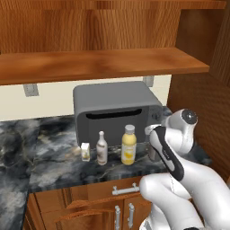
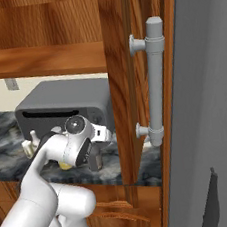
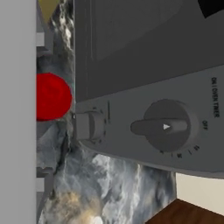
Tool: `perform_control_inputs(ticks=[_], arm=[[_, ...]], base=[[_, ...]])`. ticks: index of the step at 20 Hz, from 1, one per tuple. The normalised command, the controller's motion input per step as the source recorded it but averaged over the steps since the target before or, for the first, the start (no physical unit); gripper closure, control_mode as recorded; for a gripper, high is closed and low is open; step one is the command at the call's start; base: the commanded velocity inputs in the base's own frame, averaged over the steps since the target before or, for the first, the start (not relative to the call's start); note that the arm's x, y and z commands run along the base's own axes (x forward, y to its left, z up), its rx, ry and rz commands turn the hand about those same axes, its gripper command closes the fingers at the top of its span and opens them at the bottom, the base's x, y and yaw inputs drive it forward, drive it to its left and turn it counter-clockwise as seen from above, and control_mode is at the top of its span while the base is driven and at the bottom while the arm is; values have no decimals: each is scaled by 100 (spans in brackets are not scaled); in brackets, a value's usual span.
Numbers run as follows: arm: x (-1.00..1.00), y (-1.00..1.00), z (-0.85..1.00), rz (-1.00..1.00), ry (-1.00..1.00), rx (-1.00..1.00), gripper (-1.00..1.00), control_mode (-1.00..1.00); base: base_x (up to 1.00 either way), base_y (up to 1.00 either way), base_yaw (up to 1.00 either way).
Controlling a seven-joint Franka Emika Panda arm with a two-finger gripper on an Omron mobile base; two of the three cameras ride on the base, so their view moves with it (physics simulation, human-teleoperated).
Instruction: Sort all alcoholic drinks to one cabinet, and non-alcoholic drinks to the other.
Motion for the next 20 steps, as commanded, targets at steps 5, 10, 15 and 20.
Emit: perform_control_inputs(ticks=[5,10,15,20], arm=[[0,17,-17,0,0,0,100,-100],[0,8,-1,0,0,0,100,-100],[0,4,0,0,1,0,100,-100],[0,0,0,0,0,0,100,-100]], base=[[0,0,0],[0,0,0],[0,0,0],[0,0,0]])
